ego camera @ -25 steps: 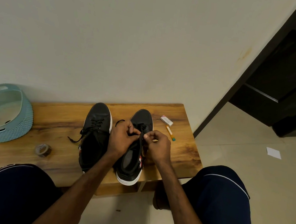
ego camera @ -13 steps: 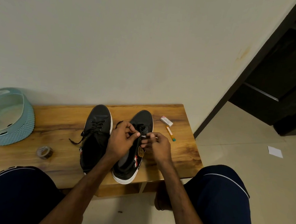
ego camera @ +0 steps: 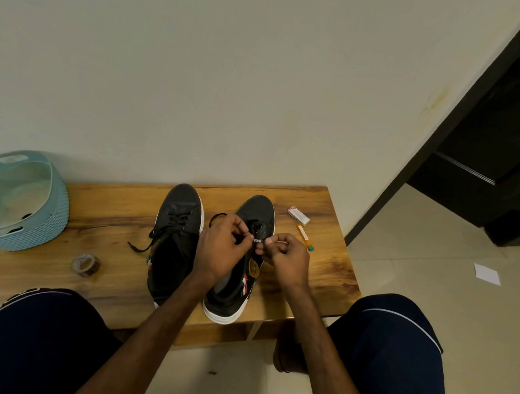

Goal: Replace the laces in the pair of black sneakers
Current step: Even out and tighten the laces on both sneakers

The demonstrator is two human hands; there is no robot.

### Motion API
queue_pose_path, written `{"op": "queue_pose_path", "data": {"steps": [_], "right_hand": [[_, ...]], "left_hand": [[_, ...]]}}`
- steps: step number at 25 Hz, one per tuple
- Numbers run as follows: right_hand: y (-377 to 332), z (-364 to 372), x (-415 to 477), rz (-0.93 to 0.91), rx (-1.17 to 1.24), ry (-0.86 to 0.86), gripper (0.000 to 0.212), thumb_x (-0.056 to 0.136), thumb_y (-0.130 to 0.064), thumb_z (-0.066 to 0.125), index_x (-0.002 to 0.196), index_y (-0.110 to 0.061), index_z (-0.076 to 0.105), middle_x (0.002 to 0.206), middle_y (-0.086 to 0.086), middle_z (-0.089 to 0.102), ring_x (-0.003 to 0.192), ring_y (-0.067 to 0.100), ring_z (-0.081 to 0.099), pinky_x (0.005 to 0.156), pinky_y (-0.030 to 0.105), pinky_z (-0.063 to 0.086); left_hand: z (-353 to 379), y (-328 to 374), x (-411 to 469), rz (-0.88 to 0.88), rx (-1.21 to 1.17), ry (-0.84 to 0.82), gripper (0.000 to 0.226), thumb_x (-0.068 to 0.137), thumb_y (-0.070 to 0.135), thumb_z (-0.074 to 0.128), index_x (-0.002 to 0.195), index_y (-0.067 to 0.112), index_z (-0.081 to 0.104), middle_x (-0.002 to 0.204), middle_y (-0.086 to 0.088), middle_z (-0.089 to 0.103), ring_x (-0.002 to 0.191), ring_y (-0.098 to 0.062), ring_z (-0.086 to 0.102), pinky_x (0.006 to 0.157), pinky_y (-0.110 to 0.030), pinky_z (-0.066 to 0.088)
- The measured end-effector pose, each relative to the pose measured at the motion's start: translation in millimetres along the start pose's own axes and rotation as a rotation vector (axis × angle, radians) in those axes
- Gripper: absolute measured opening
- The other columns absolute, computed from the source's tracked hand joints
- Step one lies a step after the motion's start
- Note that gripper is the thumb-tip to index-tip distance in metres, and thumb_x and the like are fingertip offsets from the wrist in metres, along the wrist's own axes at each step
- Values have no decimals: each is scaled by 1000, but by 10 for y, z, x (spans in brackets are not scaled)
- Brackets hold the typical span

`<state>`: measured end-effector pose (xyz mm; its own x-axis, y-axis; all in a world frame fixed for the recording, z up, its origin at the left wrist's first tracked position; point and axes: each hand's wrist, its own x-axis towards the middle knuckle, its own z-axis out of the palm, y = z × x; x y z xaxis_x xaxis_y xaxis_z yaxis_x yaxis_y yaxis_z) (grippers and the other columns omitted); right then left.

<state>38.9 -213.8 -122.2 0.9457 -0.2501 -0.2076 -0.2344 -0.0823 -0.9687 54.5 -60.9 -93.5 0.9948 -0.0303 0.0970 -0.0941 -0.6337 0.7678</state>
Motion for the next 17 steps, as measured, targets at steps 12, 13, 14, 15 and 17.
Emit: {"op": "queue_pose_path", "data": {"steps": [12, 13, 14, 15, 17], "right_hand": [[-29, 88, 14, 48, -14, -34, 11, 91, -1, 66, 90, -10, 72, 81, 9, 75, 76, 21, 73, 81, 44, 61], [-17, 71, 17, 83, 55, -26, 13, 90, 3, 65, 91, -9, 72, 83, 10, 75, 79, 21, 74, 83, 45, 61], [-21, 45, 11, 94, 104, -5, 17, 89, 7, 64, 92, -8, 72, 85, 10, 75, 81, 21, 74, 85, 44, 60], [-24, 16, 10, 66, 108, 21, 19, 88, 8, 64, 93, -8, 72, 87, 8, 75, 83, 18, 74, 85, 41, 61], [-50, -40, 5, -109, -41, 32, 19, 88, 4, 67, 97, -12, 72, 89, 0, 74, 84, 9, 72, 82, 28, 60]], "left_hand": [[7, -4, 4, -49, -54, -16, 16, 87, 26, 72, 94, 19, 59, 79, 11, 64, 69, -4, 59, 70, -34, 55], [11, -3, 5, -54, -66, -18, 16, 87, 25, 72, 95, 19, 59, 79, 11, 64, 68, -4, 59, 70, -33, 55], [15, -3, 6, -57, -73, -18, 16, 87, 24, 72, 95, 18, 59, 79, 11, 64, 68, -2, 59, 70, -31, 54], [13, 2, 2, -57, -77, -14, 16, 87, 24, 72, 95, 18, 59, 79, 11, 64, 68, -1, 58, 70, -29, 54], [15, -5, 4, -61, -98, -6, 15, 87, 22, 72, 95, 17, 59, 80, 11, 63, 68, 0, 57, 70, -28, 53]]}}
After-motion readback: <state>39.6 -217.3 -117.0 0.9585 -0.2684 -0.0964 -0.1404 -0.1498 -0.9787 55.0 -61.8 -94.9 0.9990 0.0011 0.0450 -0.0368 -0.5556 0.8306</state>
